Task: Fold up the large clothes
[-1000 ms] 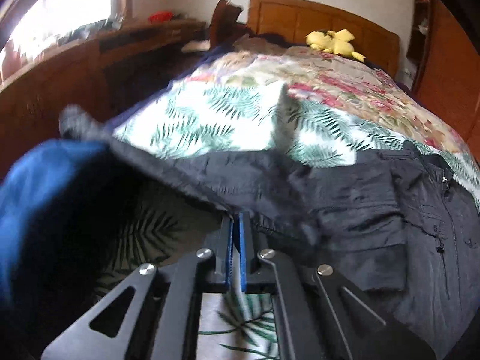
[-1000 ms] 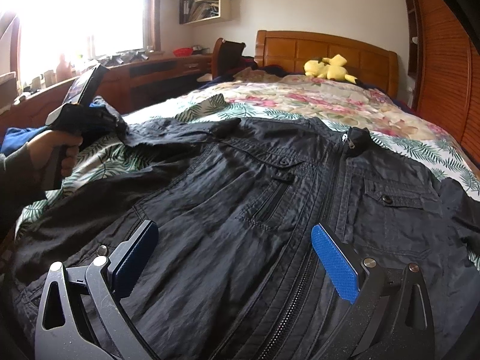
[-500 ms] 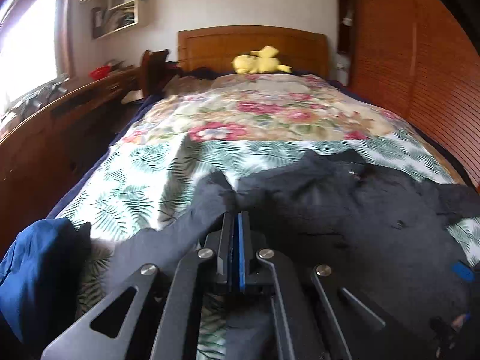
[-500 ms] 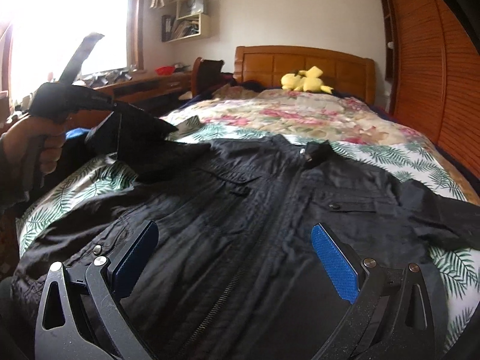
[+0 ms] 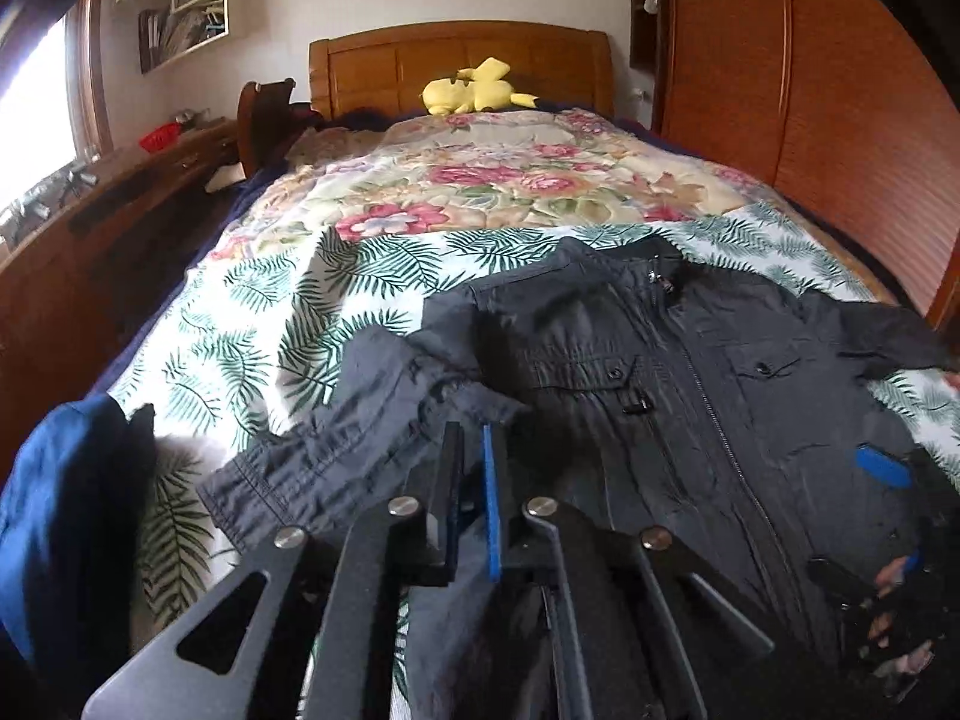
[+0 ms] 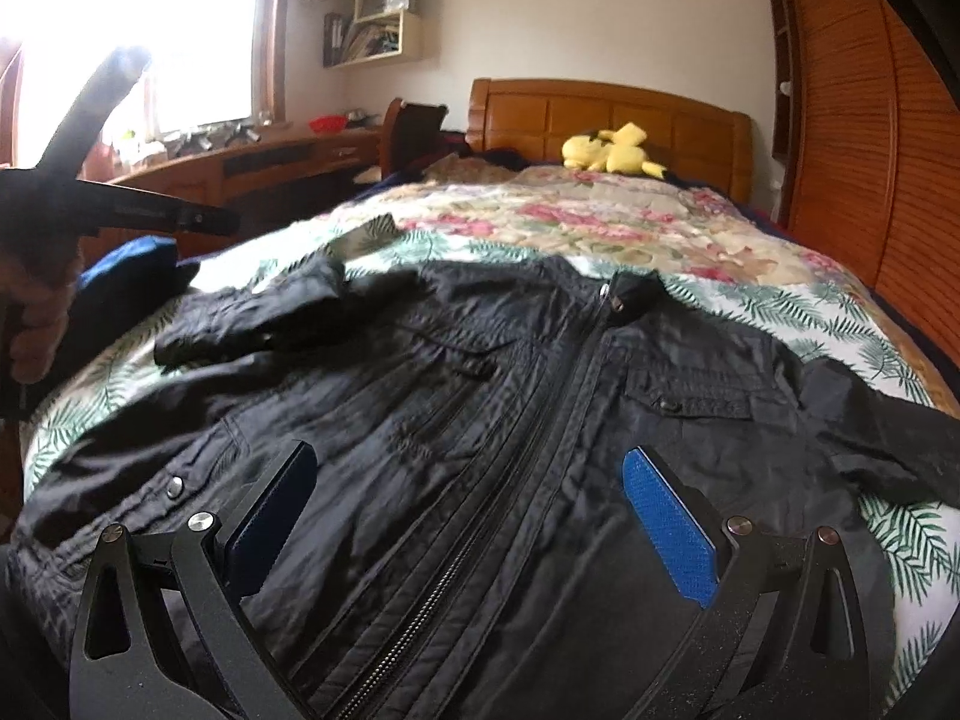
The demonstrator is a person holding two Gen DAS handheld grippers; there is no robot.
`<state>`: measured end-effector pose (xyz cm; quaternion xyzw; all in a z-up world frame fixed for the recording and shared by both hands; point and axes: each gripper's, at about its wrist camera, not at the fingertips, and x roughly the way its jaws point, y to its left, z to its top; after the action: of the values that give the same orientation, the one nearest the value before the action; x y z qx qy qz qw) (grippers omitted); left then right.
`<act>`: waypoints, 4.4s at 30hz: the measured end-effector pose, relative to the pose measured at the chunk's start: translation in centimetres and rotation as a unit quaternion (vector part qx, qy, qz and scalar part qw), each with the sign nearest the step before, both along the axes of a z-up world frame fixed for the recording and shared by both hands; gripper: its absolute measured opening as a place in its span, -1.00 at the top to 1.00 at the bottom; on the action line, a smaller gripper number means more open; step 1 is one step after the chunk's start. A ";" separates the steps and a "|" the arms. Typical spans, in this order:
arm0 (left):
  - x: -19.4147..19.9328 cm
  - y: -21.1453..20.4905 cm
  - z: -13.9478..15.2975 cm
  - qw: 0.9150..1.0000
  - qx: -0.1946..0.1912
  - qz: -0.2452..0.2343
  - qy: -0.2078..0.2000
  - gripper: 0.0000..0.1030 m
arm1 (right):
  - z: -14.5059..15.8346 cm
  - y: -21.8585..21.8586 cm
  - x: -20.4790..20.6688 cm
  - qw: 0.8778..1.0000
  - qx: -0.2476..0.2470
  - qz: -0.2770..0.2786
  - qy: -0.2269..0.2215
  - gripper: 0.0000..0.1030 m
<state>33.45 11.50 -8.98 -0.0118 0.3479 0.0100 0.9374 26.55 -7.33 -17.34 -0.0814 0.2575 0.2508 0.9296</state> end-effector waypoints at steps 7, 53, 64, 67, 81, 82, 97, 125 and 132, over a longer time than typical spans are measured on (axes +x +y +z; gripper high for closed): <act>-1.3 3.8 -0.2 0.999 -0.010 0.027 -0.015 0.53 | -1.0 1.0 0.2 1.000 -0.001 0.011 0.020 -1.00; -3.1 1.1 1.3 0.998 0.033 0.060 0.001 1.00 | -0.5 -0.7 -2.2 1.000 -0.008 0.018 0.012 -1.00; -5.2 -8.2 7.3 0.997 0.048 -0.014 -0.053 1.00 | 1.9 -6.2 -4.0 1.000 0.012 -0.015 -0.004 -1.00; -5.8 -10.3 8.2 0.996 0.052 -0.035 -0.063 1.00 | 2.5 -7.4 -4.5 1.000 0.014 -0.023 -0.008 -1.00; -8.5 -11.7 4.7 0.997 -0.002 -0.047 -0.053 0.92 | 3.0 -8.2 -5.2 1.000 -0.007 -0.027 -0.008 -1.00; -8.6 -11.6 4.3 0.998 -0.005 -0.045 -0.050 0.90 | 2.9 -8.1 -5.2 1.000 -0.009 -0.026 -0.006 -1.00; -13.0 -8.5 1.2 0.997 0.000 -0.054 -0.063 0.51 | 2.1 -2.9 -3.8 1.000 -0.019 0.003 0.016 -1.00; -16.7 -0.5 0.6 0.996 -0.010 0.026 -0.087 0.51 | -2.8 12.4 -2.0 0.971 -0.038 0.215 0.099 -0.32; -16.5 -0.8 0.1 0.996 -0.006 0.024 -0.081 0.51 | -4.0 12.6 -1.0 0.970 -0.045 0.201 0.128 0.02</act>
<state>16.93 10.71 -8.88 -0.0263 0.2701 0.0297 0.9620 25.53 5.29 -21.37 -0.1400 0.3632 0.4288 0.8152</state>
